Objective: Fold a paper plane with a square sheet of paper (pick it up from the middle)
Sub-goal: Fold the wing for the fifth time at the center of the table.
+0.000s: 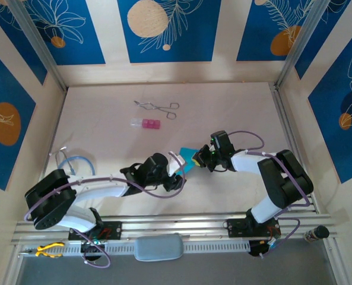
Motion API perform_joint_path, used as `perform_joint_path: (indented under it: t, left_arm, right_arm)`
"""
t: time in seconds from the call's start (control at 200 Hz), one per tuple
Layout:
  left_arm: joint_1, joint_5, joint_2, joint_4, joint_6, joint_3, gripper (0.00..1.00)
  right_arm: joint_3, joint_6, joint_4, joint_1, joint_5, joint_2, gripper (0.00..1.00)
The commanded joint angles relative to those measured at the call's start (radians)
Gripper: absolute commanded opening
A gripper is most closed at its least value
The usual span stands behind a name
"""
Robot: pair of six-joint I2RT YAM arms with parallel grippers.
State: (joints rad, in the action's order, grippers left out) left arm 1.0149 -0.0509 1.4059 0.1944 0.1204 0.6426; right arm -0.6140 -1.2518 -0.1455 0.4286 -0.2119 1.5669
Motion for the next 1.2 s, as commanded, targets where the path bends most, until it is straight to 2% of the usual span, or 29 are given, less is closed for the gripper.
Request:
perform_joint_path:
  t: [0.0, 0.145, 0.4, 0.72, 0.995, 1.196]
  left_arm:
    - [0.025, 0.073, 0.038, -0.032, -0.040, 0.019, 0.53]
    - [0.033, 0.161, 0.075, -0.022, -0.055, 0.033, 0.53]
    - [0.052, 0.182, 0.165, -0.024, -0.089, 0.096, 0.53]
    - [0.076, 0.331, 0.225, -0.050, -0.124, 0.129, 0.46]
    - [0.088, 0.352, 0.237, -0.053, -0.153, 0.134, 0.37]
    - [0.090, 0.339, 0.230, -0.031, -0.148, 0.131, 0.37]
  right_arm:
    - [-0.009, -0.011, 0.012, 0.007, 0.005, -0.032, 0.01]
    - [-0.009, -0.012, 0.019, 0.008, 0.007, -0.045, 0.01]
    - [-0.007, -0.015, 0.024, 0.009, 0.008, -0.053, 0.01]
    - [-0.007, -0.014, 0.028, 0.009, 0.009, -0.059, 0.01]
    - [-0.006, -0.014, 0.033, 0.009, 0.012, -0.064, 0.01]
    - [-0.006, -0.011, 0.034, 0.009, 0.013, -0.064, 0.01]
